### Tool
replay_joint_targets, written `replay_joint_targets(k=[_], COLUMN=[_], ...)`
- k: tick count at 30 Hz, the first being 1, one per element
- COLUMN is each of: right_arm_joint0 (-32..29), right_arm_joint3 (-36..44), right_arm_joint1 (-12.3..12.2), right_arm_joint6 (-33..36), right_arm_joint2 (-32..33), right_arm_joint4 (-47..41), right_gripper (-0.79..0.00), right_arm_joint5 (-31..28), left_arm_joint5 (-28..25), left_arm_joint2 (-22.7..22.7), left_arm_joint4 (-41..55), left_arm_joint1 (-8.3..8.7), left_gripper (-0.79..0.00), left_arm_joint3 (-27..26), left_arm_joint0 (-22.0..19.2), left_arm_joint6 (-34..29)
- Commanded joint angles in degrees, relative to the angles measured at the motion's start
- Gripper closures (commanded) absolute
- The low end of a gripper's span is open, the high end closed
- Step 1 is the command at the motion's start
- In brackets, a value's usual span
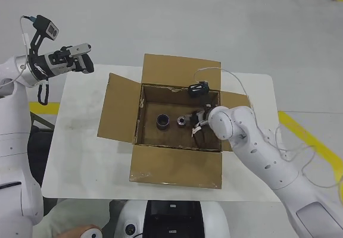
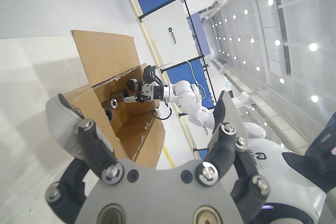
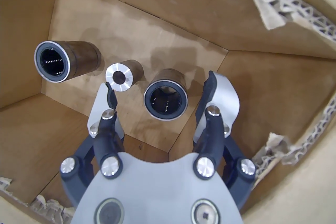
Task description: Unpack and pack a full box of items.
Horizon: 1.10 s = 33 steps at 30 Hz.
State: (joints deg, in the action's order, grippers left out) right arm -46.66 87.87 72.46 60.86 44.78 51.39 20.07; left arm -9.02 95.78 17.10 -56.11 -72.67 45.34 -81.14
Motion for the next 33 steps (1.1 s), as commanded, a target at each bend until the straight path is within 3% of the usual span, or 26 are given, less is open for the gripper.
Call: replay_joint_targets(k=[1, 11, 28, 33], right_arm_joint0=[-0.1, 0.1, 1.2, 1.4], right_arm_joint3=[0.2, -0.2, -4.7, -5.8], right_arm_joint1=[0.2, 1.6, 4.0, 4.7], right_arm_joint6=[0.2, 1.7, 1.8, 2.0], right_arm_joint2=[-0.2, -1.5, -2.5, -2.6], right_arm_joint4=[0.9, 3.3, 4.2, 4.2], right_gripper=[-0.631, -0.591, -0.502, -0.529], right_arm_joint5=[1.9, 7.4, 11.6, 11.8], left_arm_joint5=[0.0, 0.0, 0.0, 0.0], left_arm_joint2=[0.0, 0.0, 0.0, 0.0], left_arm_joint4=[0.0, 0.0, 0.0, 0.0], left_arm_joint1=[0.00, 0.00, 0.00, 0.00], left_gripper=[-0.785, -0.785, -0.785, -0.785], left_arm_joint3=[0.0, 0.0, 0.0, 0.0], left_arm_joint0=[0.0, 0.0, 0.0, 0.0], left_arm_joint6=[0.0, 0.0, 0.0, 0.0])
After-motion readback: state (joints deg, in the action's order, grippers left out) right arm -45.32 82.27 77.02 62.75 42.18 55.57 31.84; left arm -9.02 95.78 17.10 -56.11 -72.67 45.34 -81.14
